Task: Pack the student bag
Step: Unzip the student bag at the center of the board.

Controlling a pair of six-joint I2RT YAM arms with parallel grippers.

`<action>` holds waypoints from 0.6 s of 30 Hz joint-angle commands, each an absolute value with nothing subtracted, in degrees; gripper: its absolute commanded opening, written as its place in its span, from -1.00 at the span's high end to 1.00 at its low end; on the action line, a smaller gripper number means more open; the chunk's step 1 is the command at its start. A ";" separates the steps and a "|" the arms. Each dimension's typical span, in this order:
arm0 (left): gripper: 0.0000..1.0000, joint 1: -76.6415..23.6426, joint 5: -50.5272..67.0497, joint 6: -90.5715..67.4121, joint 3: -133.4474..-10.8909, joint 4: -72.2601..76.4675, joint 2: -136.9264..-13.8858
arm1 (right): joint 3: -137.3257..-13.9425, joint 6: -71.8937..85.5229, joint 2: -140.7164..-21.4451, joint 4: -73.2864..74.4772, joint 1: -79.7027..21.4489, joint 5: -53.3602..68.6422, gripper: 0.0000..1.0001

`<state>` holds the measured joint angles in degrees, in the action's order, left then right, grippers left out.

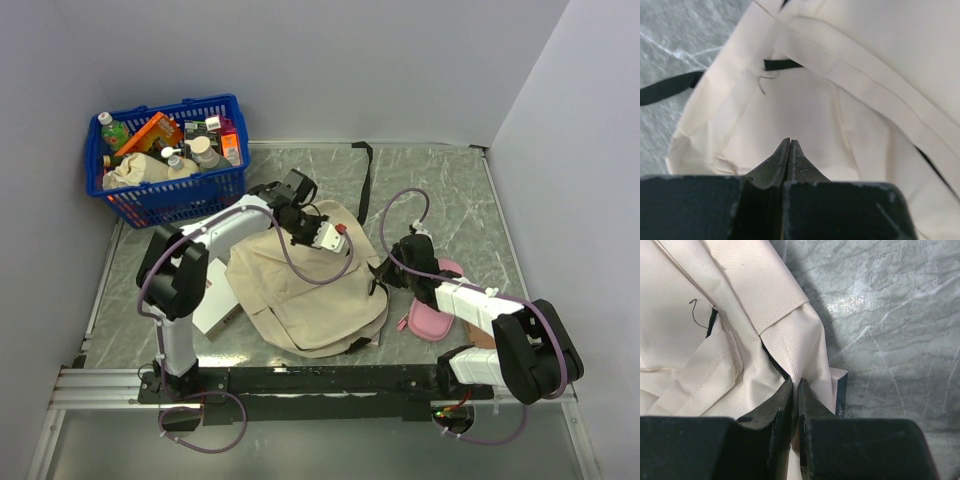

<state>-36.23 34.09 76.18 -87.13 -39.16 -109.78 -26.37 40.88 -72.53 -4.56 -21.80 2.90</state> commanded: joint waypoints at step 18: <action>-0.35 -40.25 38.58 89.72 -102.65 -43.76 -123.22 | -24.96 41.31 -71.37 -1.93 -22.85 4.04 0.73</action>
